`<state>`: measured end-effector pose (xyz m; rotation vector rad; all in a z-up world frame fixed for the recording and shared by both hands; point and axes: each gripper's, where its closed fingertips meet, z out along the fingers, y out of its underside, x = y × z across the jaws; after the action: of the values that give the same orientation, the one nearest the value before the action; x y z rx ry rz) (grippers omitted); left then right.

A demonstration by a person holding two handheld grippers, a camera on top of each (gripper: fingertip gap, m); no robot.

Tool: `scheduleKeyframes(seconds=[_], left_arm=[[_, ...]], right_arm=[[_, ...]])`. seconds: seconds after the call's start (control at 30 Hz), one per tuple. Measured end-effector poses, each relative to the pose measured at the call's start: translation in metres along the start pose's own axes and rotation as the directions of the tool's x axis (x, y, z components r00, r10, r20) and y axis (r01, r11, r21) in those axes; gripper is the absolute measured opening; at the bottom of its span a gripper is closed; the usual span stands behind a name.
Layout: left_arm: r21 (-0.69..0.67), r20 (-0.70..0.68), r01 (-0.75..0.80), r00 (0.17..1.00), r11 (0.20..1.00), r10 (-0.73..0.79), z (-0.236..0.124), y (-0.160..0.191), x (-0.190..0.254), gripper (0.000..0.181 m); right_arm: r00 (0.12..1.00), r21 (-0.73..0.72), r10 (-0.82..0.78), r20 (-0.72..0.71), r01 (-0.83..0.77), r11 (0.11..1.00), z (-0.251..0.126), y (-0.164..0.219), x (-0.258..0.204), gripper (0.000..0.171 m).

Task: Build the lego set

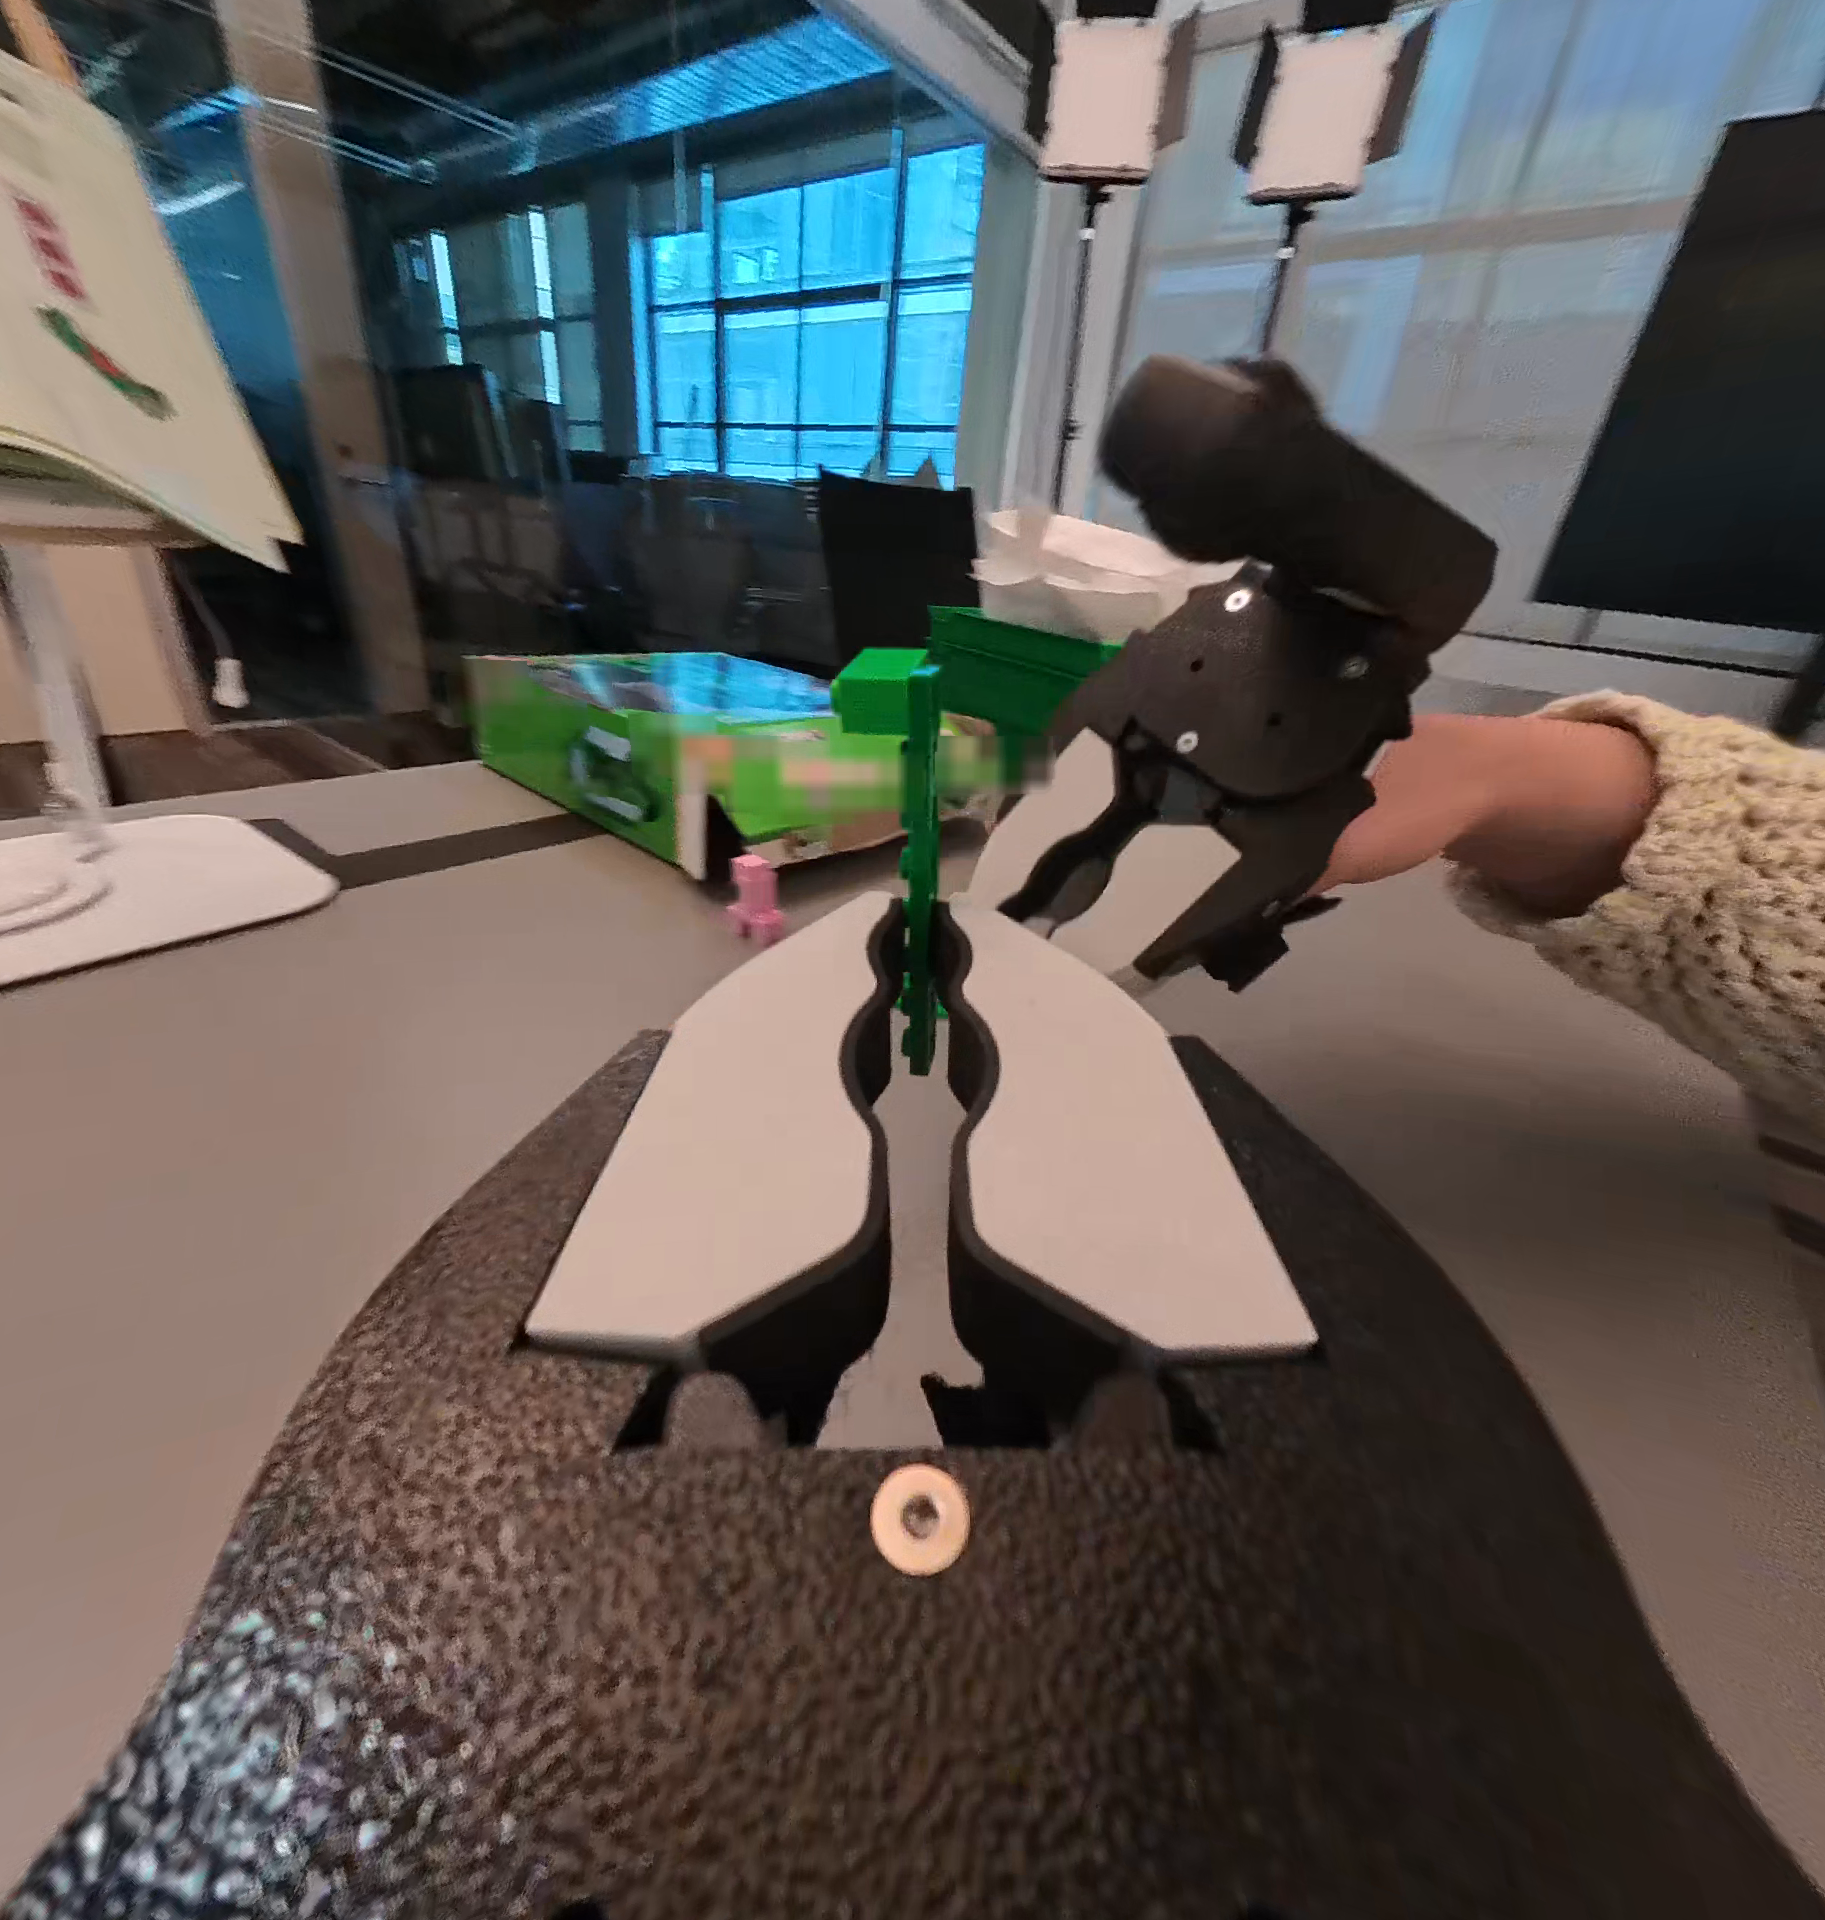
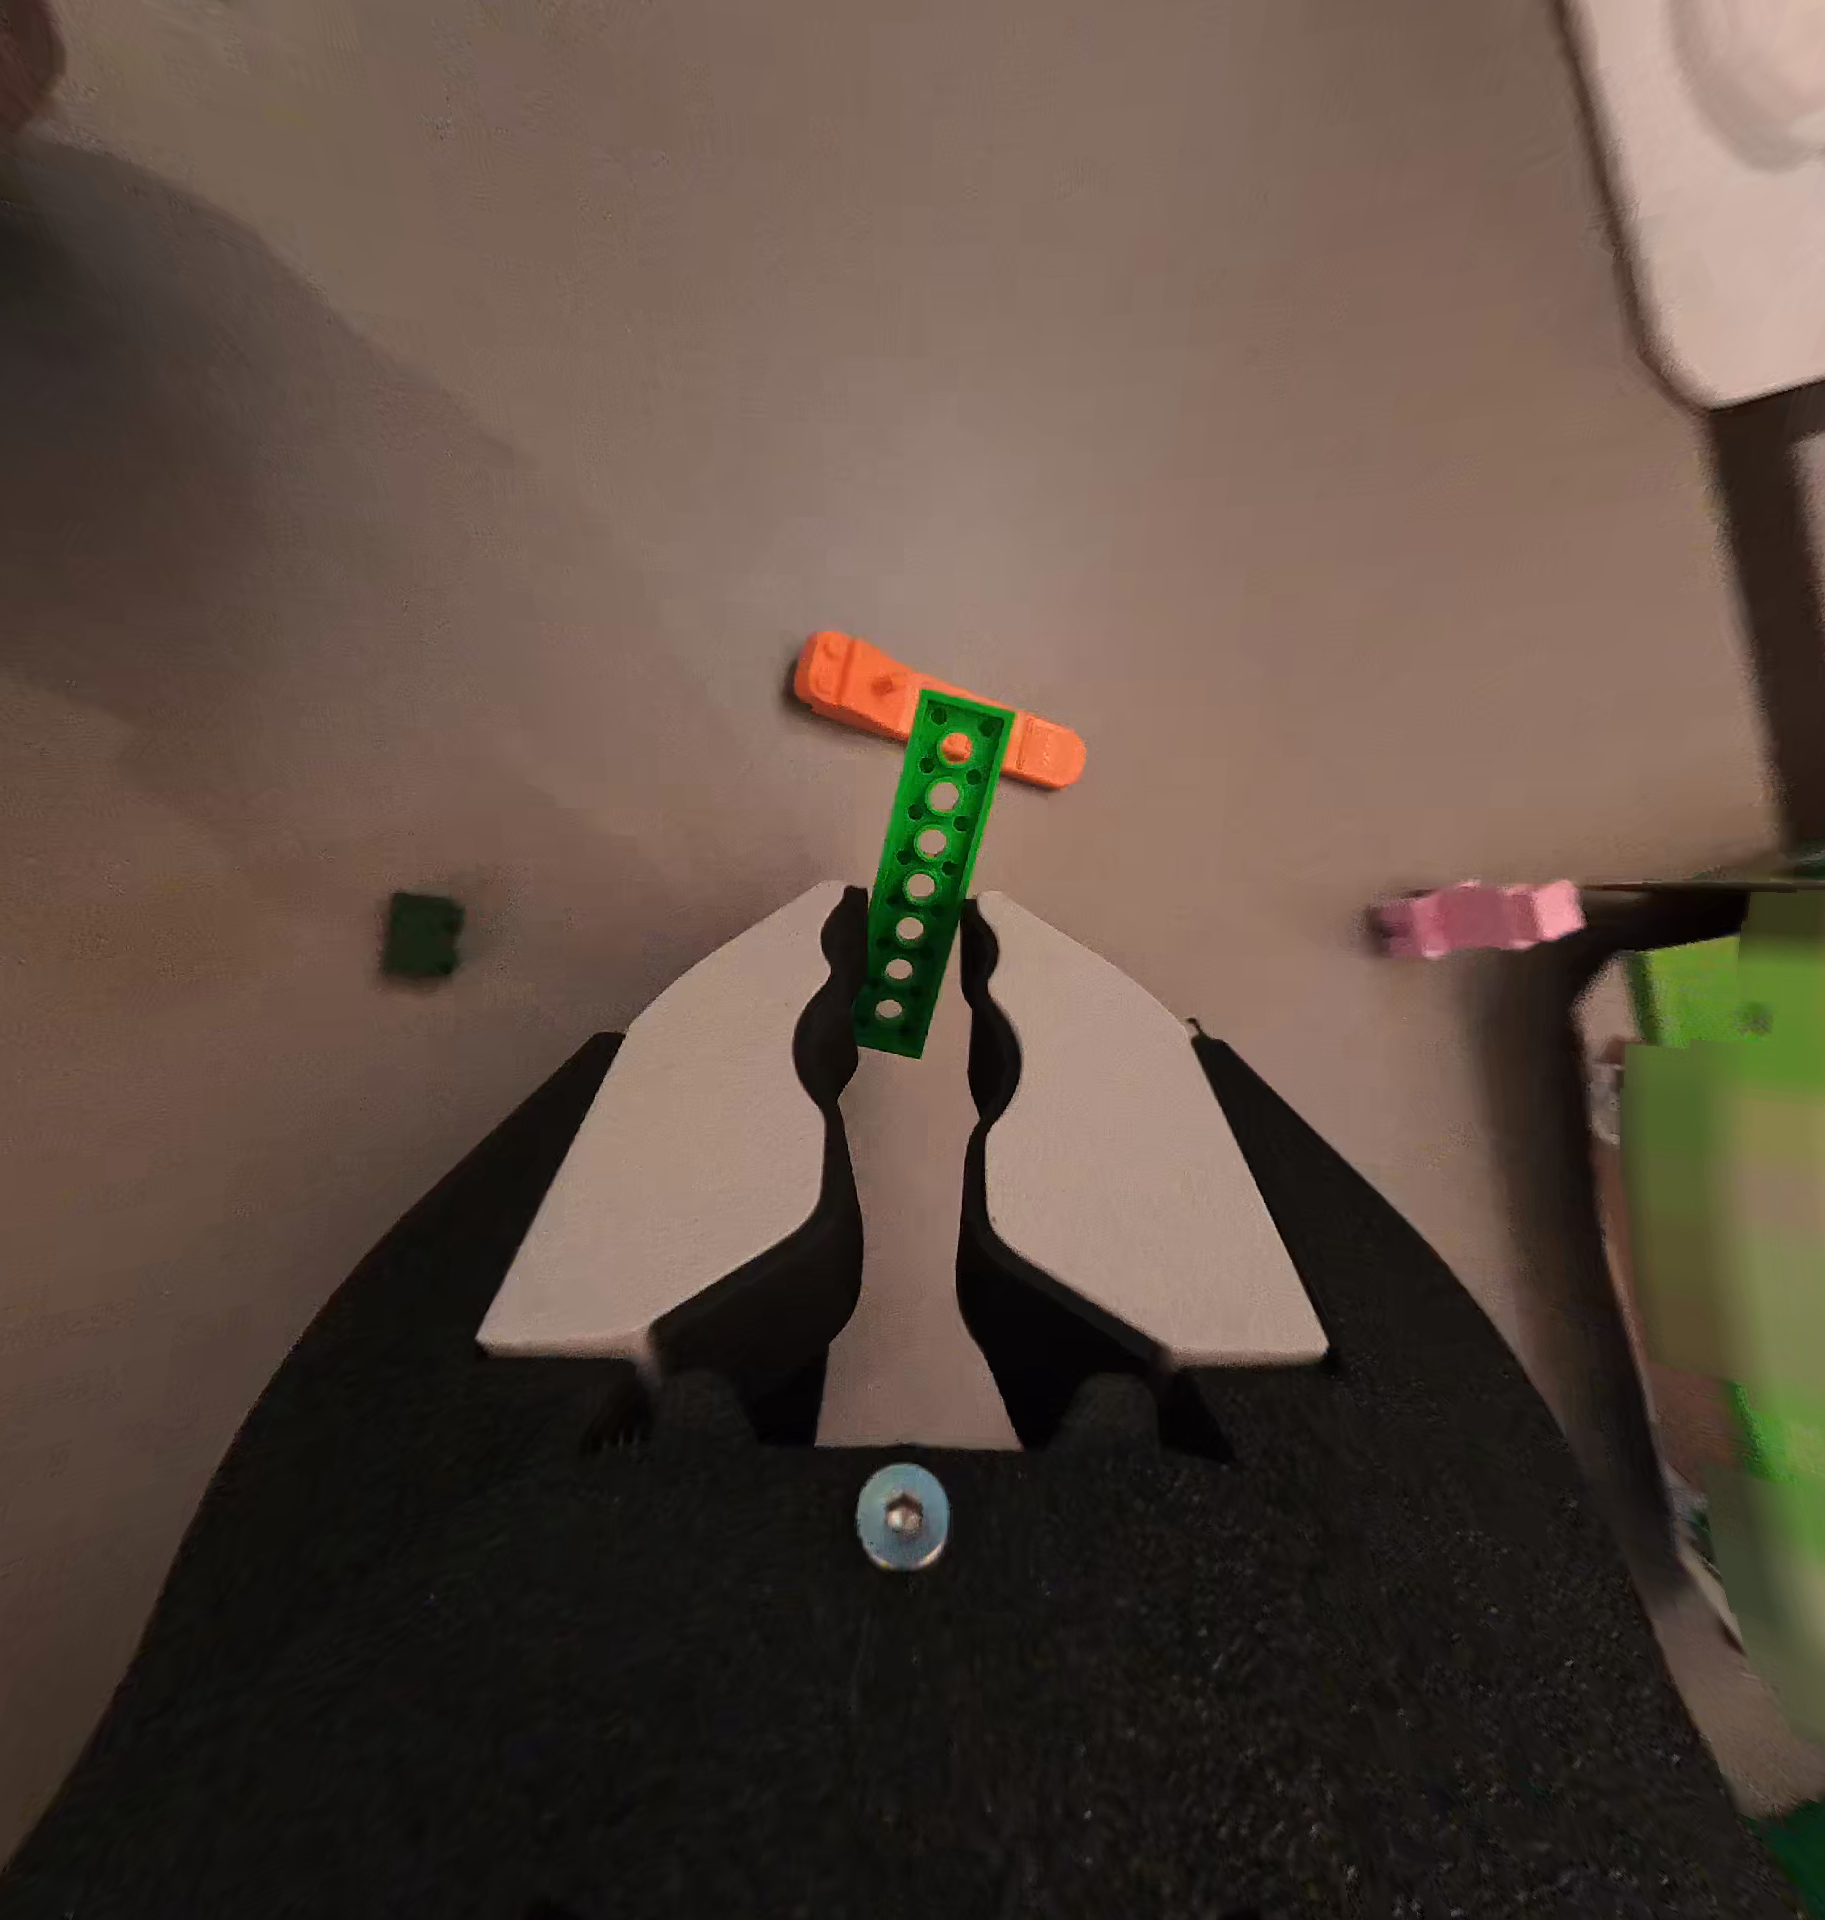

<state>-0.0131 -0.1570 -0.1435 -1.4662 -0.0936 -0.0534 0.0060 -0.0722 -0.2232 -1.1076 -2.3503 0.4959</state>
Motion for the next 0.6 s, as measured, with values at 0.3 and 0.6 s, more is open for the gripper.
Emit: scheduleKeyframes(seconds=[0.3, 0.6], left_arm=[[-0.032, 0.07, -0.008, 0.998, 0.999, 0.01, 0.015, 0.0, -0.053, 0.005], [-0.049, 0.045, -0.108, 0.993, 0.993, 0.11, 0.018, 0.006, -0.052, 0.004]], right_arm=[[0.976, -0.204, 0.08, 0.203, -0.038, 0.978, 0.051, -0.001, 0.006, 0.017], [0.817, -0.32, 0.351, 0.458, -0.217, 0.922, 0.04, 0.008, 0.012, 0.032]])
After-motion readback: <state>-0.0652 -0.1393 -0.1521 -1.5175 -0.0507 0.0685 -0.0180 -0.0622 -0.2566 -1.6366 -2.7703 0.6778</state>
